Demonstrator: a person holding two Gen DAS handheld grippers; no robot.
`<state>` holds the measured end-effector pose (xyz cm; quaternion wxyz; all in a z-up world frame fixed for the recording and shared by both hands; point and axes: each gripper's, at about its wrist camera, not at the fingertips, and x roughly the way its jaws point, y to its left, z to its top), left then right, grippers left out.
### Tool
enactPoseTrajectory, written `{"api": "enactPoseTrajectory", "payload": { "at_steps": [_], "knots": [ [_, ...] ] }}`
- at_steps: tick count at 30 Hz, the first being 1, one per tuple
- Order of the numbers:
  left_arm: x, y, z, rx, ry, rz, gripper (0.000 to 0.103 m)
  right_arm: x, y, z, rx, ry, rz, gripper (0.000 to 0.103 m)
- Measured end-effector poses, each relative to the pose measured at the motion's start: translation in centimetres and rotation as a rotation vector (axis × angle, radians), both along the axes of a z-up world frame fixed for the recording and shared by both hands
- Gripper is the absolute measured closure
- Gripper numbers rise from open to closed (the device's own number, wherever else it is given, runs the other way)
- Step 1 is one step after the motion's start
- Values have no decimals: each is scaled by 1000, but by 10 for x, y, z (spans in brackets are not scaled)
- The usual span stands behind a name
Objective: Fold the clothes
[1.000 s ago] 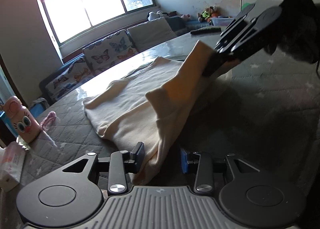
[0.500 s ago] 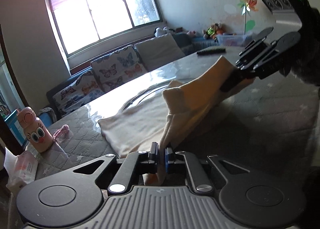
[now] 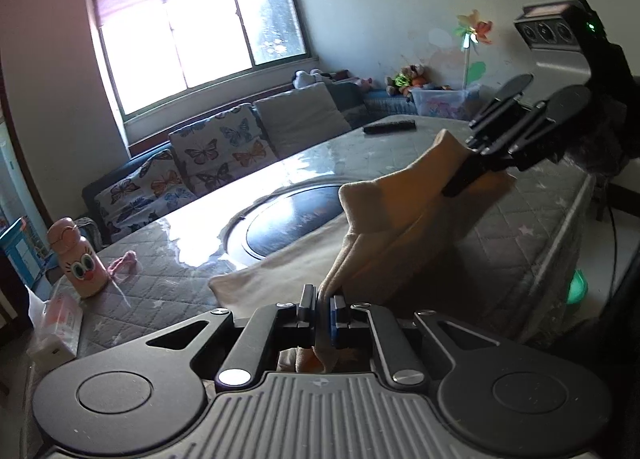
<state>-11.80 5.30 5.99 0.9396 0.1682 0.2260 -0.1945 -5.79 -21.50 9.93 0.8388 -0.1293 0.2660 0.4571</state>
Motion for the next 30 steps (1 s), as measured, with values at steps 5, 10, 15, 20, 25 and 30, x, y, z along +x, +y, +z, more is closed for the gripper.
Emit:
{"api": "enactPoseTrajectory", "payload": {
  "at_steps": [5, 10, 15, 20, 25, 30],
  "knots": [
    [38, 2, 1, -3, -12, 16, 96, 29, 7, 1, 9, 20, -41, 94],
    [96, 4, -6, -1, 16, 38, 96, 82, 16, -4, 6, 59, -83, 94],
    [158, 6, -30, 3, 92, 66, 95, 138, 29, -31, -27, 123, -148, 94],
    [197, 9, -66, 17, 179, 127, 91, 184, 40, -64, -52, 191, -218, 91],
    [202, 18, -73, 16, 175, 179, 77, 198, 35, -92, -27, 248, -305, 76],
    [205, 27, -67, 3, 172, 239, 75, 198, 17, -87, 11, 215, -393, 74]
  ]
}}
